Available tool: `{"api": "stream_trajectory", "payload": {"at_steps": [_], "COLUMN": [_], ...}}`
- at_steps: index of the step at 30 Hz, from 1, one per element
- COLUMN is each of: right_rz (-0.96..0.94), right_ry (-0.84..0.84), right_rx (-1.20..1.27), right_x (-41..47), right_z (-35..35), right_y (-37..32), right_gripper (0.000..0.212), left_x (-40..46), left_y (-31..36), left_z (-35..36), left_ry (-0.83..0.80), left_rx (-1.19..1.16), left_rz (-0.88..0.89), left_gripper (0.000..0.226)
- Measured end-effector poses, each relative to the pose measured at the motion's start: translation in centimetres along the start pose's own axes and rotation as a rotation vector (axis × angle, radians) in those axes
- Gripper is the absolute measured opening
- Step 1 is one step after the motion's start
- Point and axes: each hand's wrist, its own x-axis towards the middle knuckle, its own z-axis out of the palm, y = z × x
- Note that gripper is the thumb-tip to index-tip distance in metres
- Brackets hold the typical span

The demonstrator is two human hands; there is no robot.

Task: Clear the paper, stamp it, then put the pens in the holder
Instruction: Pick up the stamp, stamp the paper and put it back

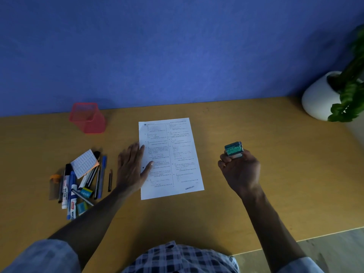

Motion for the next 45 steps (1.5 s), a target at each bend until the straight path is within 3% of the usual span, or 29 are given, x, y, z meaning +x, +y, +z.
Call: {"api": "stream_trajectory", "payload": {"at_steps": [4,8,11,14,20,32,45], "right_rz": [0.02,-0.177,-0.361,-0.401,-0.485,-0.493,-0.43], "right_ry": [0.088,0.286,0.271,0.295,0.36,0.374,0.453], "right_rx": [-0.123,-0.653,-0.895,-1.05,-1.315,-1.503,-1.517], "right_x": [1.6,3.7,5.8,8.3,12.8,19.1,21.4], "right_z": [-0.3,-1.1,-1.9,-2.8,-2.8,-2.2,-1.6], "right_y": [-0.3,-0.3,-0.2,-0.6,-1.7,-2.3,-1.8], "right_gripper": [0.032,0.026,0.019,0.013,0.029,0.024,0.029], "left_x": [0.4,0.3,0.4,0.4,0.3,0.5,0.4], "left_y": [-0.3,-0.4,-0.3,-0.2,-0.2,-0.5,-0.5], "left_z": [0.2,0.6,0.5,0.4,0.4,0.8,0.9], "left_ry": [-0.023,-0.034,-0.038,-0.038,-0.038,-0.041,-0.034], "left_rx": [0.003,0.002,-0.006,-0.006,-0.006,-0.008,-0.022], "left_rz": [-0.006,-0.026,-0.03,-0.031,-0.027,-0.041,-0.044], "left_gripper": [0.073,0.074,0.074,0.073,0.073,0.07,0.071]}}
